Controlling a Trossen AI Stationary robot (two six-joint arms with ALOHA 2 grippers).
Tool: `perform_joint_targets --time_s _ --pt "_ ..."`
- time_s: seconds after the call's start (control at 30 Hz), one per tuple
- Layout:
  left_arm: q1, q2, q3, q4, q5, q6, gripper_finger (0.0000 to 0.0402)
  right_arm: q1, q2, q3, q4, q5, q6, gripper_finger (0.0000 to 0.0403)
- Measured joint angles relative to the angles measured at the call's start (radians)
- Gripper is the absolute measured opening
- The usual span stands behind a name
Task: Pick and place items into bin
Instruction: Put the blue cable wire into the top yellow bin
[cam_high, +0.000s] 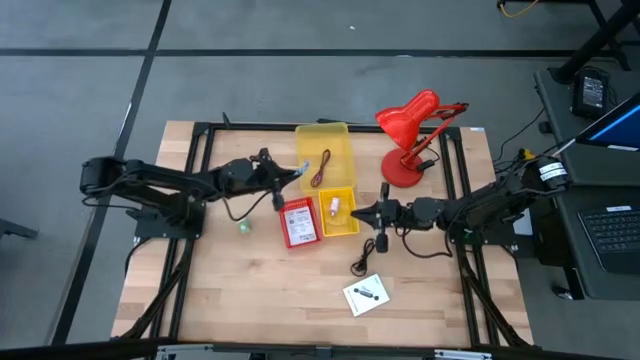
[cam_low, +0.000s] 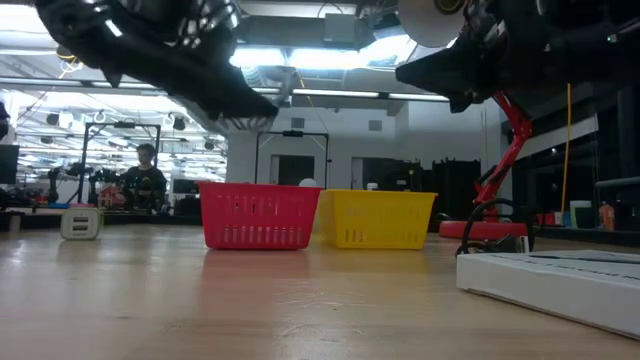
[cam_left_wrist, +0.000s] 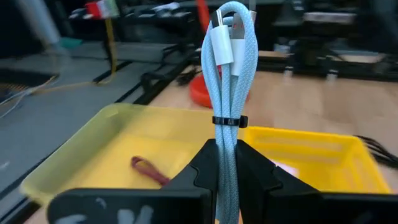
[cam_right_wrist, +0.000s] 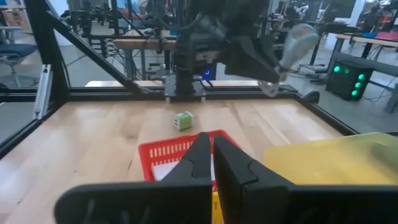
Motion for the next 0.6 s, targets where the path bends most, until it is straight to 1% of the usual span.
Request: perform_joint_targets --time_s 0.13,0.27,0.33,0.47,0.6 --pt "0.05 0.063 0.05 -0.011 -0.015 -0.007 0.0027 -0.019 0.0 0.0 -0.001 0.0 0.0 0.0002" --pt "0.093 0.139 0.13 -0.033 0.04 0.033 0.0027 -0.034 0.0 0.0 -0.001 0.0 0.0 0.0002" --pt "0.114 0.18 0.185 -0.075 0.051 0.055 0.0028 -0.037 0.0 0.0 -0.001 0.0 0.0 0.0002" --pt "0.154 0.261 0.298 -0.219 0.055 0.073 0.0028 -0.038 0.0 0.0 -0.01 0.0 0.0 0.0002" --pt "0.191 0.329 0.42 -0.334 0.058 0.129 0.0028 -0.038 0.0 0.0 -0.017 0.0 -0.002 0.0002"
